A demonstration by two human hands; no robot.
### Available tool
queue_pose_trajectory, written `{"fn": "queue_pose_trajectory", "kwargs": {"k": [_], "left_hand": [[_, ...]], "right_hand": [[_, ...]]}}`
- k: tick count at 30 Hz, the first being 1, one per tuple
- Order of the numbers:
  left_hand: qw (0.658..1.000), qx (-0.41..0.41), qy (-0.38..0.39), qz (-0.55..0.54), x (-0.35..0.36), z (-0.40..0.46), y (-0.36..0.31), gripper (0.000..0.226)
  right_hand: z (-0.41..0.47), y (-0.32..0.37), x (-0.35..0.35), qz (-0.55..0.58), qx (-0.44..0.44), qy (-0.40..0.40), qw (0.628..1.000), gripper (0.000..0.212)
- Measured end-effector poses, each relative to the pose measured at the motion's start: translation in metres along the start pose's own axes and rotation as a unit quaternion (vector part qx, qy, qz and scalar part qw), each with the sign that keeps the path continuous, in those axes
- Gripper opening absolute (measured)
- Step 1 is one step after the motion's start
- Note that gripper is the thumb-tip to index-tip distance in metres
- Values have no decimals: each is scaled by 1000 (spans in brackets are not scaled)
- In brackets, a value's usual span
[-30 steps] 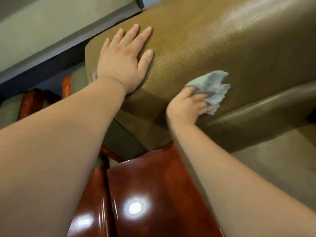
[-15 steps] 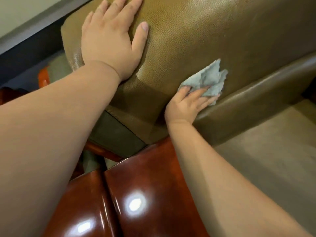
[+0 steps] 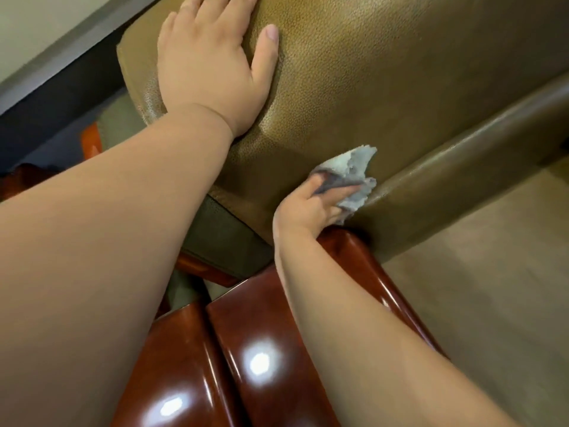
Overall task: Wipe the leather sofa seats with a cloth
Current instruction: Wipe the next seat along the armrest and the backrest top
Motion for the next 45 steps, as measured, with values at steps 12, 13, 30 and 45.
{"fn": "queue_pose_trajectory", "kwargs": {"k": [12,13,30,45], "left_hand": [[998,-32,46,1,1,-6,1,68],[998,-35,45,0,1,-7,1,68],[987,-43,152,3,-5,-7,-5,64],[834,-155,487,-207,-98,-143,-162,62]], "right_hand": [[-23,-12,6,89,238,-61,965,75],[-22,9,3,97,226,-76,966,79],[-84,65,17,5,256,234,938,50],[-40,190,-283,-284,0,252,925,48]]}}
Point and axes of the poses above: each hand's wrist, its own z-axis towards the middle knuckle, its own x-axis out of the palm, y = z × x, the point moved 10 cm from there along z, towards the middle knuckle, and after that the axes turned 13 degrees about z, right-handed, at the moved point
